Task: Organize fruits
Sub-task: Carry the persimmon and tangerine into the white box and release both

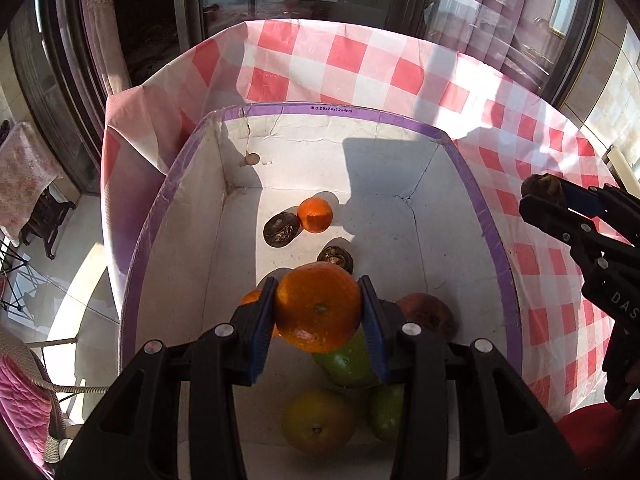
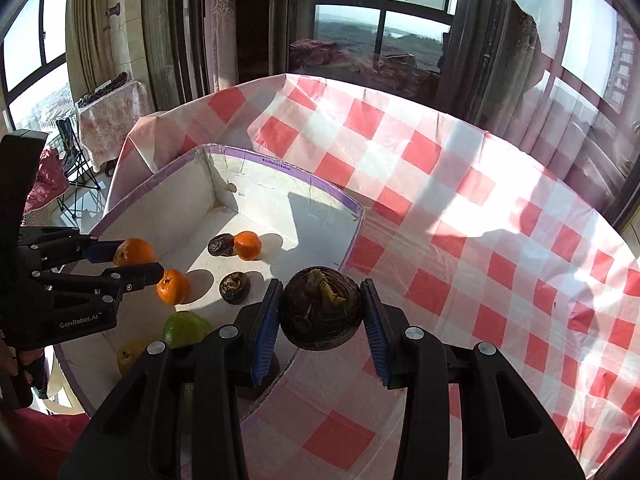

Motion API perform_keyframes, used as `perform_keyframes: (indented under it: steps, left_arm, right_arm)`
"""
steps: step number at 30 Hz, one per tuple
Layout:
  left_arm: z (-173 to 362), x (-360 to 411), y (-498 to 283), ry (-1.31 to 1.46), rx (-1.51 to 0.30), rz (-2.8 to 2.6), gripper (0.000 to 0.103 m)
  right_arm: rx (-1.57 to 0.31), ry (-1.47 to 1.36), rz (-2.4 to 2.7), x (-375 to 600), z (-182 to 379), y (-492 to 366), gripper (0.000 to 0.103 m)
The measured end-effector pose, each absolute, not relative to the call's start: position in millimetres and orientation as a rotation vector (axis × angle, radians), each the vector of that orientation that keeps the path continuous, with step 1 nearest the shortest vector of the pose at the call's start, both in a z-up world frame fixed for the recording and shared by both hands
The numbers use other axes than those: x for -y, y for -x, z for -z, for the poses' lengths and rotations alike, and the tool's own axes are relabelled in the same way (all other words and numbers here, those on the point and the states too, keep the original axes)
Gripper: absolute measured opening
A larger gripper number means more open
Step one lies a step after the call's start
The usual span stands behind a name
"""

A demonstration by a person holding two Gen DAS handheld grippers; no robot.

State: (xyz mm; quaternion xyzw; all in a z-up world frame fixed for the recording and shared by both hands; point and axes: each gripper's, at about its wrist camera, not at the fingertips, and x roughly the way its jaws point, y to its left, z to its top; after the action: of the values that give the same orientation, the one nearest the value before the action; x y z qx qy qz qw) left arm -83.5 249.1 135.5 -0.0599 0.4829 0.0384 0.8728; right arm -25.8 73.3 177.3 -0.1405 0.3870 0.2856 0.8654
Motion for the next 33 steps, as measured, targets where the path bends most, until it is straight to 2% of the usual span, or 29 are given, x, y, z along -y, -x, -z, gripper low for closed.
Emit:
perform_keyframes:
  steps: [6, 17, 33]
  left_arm:
    - [-118.6, -255.9, 88.8, 0.094, -1.06, -0.096, 0.04]
    - [-76.7, -259.1, 93.1, 0.066, -1.222, -0.125, 0.04]
    - [-62.3, -269.1, 84.4, 0.103, -1.333, -0.236, 0.042]
  right_arm:
    - [-0.848, 0.333, -0.672, -118.7, -167.5, 5.6, 0.039]
    - [-1.098, 0.487, -0.709, -181.7, -101.7, -12.9, 0.039]
    - [-1.246, 0.525, -0.631, -193.0, -71.2, -27.8, 0.04]
